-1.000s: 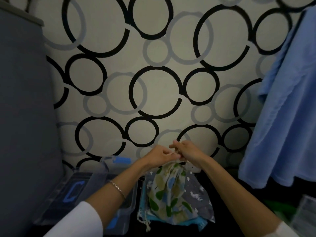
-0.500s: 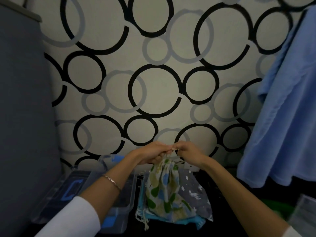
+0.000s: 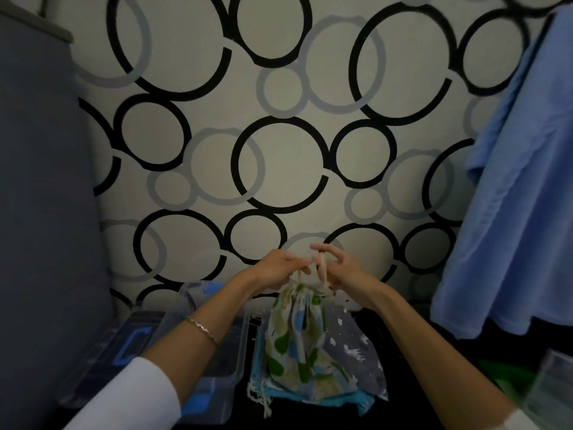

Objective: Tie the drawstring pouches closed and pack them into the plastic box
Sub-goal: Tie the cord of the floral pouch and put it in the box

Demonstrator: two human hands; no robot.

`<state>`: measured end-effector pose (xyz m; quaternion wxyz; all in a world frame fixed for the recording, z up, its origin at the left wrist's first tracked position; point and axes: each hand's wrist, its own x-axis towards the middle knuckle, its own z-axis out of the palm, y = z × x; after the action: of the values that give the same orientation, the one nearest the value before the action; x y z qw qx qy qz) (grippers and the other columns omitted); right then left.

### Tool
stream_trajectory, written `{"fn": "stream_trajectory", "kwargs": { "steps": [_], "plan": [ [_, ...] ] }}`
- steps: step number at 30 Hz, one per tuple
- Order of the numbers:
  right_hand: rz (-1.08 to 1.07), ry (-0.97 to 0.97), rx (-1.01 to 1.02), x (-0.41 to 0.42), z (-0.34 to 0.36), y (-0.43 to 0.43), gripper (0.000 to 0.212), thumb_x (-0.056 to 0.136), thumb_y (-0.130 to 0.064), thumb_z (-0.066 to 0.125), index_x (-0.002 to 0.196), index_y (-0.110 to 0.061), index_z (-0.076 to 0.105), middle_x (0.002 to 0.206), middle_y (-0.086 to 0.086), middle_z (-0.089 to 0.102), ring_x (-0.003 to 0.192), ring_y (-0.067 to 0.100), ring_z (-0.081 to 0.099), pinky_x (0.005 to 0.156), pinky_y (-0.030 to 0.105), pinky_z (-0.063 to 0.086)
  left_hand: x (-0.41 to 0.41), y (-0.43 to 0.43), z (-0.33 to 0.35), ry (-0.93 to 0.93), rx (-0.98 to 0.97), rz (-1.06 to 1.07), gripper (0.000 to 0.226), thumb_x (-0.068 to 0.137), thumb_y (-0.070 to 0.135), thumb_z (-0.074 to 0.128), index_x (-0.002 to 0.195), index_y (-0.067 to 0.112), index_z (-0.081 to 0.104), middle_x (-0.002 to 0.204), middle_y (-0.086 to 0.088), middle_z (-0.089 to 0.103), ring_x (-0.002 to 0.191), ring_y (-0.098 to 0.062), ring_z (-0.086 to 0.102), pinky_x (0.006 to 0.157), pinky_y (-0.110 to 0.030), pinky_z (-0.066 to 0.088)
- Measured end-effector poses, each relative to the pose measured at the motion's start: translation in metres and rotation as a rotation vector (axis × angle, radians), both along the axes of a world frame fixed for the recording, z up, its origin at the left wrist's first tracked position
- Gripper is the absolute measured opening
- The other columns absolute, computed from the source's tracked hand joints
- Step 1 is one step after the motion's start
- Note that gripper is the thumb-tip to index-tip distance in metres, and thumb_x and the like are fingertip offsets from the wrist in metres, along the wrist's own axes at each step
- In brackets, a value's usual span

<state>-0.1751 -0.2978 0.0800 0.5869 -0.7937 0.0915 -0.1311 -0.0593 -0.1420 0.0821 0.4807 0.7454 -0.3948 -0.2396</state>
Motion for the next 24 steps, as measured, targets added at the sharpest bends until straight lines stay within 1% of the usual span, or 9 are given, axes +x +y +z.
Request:
{"fn": "stream_trajectory", "kwargs": {
  "steps": [3,5,9,11,14,16,18,21,24],
  "plan": [
    [-0.03,-0.129,0.23,0.004,-0.004,-0.014,0.043,0.098,-0.053,0.041,0.11,-0.028,0.073,0.114,0.001,0.07,0.107,0.013,0.061,0.092,0.029,0.045,0.008,0.004,-0.003,0.006,-0.018,0.011,0.03,0.096,0.042,0.054,0.094,0.023,0.077,0.052,0.01,0.033,0.047,-0.01,0.024,0.044,-0.022,0.023],
    [-0.045,-0.2,0.44,0.006,-0.01,-0.025,0.055,0.101,-0.049,0.034,0.094,-0.018,0.079,0.116,0.004,0.072,0.116,0.018,0.062,0.1,0.032,0.041,0.015,0.011,-0.003,-0.009,-0.025,0.022,0.027,0.096,0.04,0.054,0.093,0.026,0.078,0.053,0.008,0.031,0.045,-0.009,0.025,0.044,-0.023,0.023],
    [-0.087,-0.266,0.733,0.004,-0.021,-0.045,0.051,0.101,-0.044,0.039,0.076,-0.011,0.068,0.064,0.003,0.062,0.076,0.021,0.071,0.085,0.034,0.051,0.036,0.033,-0.003,-0.067,-0.069,0.112,0.029,0.095,0.035,0.055,0.08,0.026,0.077,0.054,0.011,0.049,0.049,-0.006,0.033,0.043,-0.017,0.029],
    [-0.128,-0.252,0.802,0.003,-0.027,-0.05,0.044,0.103,-0.042,0.038,0.083,-0.009,0.058,0.051,-0.003,0.041,0.05,0.013,0.054,0.071,0.029,0.054,0.048,0.047,-0.005,-0.086,-0.076,0.185,0.029,0.095,0.032,0.053,0.077,0.022,0.074,0.051,0.016,0.053,0.053,-0.006,0.036,0.047,-0.018,0.032],
    [-0.13,-0.139,0.841,0.002,-0.034,-0.05,0.04,0.103,-0.038,0.039,0.087,-0.005,0.057,0.049,-0.005,0.028,0.042,0.009,0.034,0.046,0.021,0.047,0.063,0.064,-0.017,-0.108,-0.068,0.244,0.029,0.098,0.03,0.051,0.081,0.017,0.071,0.061,0.006,0.047,0.058,-0.01,0.037,0.05,-0.019,0.033],
    [-0.152,-0.011,0.704,0.004,-0.036,-0.044,0.042,0.103,-0.036,0.041,0.094,-0.001,0.062,0.05,-0.005,0.026,0.041,0.008,0.03,0.042,0.021,0.04,0.066,0.069,-0.028,-0.104,-0.06,0.231,0.029,0.098,0.029,0.051,0.083,0.016,0.071,0.071,0.0,0.048,0.064,-0.013,0.041,0.057,-0.021,0.036],
    [-0.192,0.138,0.357,0.008,-0.033,-0.034,0.042,0.101,-0.038,0.045,0.099,-0.004,0.069,0.052,-0.005,0.032,0.043,0.009,0.034,0.046,0.022,0.036,0.064,0.071,-0.035,-0.124,-0.038,0.2,0.028,0.097,0.03,0.053,0.081,0.02,0.073,0.077,0.005,0.055,0.071,-0.011,0.049,0.064,-0.021,0.04],
    [-0.169,0.317,-0.193,0.011,-0.02,-0.017,0.034,0.095,-0.039,0.056,0.078,-0.013,0.068,0.059,-0.004,0.042,0.054,0.011,0.041,0.052,0.022,0.037,0.059,0.065,-0.027,-0.225,0.011,0.09,0.027,0.097,0.033,0.054,0.081,0.027,0.075,0.089,0.012,0.066,0.086,0.0,0.057,0.075,-0.02,0.043],
    [-0.015,0.384,-0.416,0.016,-0.011,-0.001,0.026,0.093,-0.024,0.06,0.073,-0.009,0.066,0.066,0.001,0.056,0.061,0.014,0.051,0.056,0.021,0.039,0.052,0.051,-0.004,-0.364,-0.056,0.062,0.022,0.093,0.031,0.06,0.077,0.029,0.075,0.084,0.01,0.069,0.082,-0.001,0.06,0.082,-0.031,0.048]
  ]
}}
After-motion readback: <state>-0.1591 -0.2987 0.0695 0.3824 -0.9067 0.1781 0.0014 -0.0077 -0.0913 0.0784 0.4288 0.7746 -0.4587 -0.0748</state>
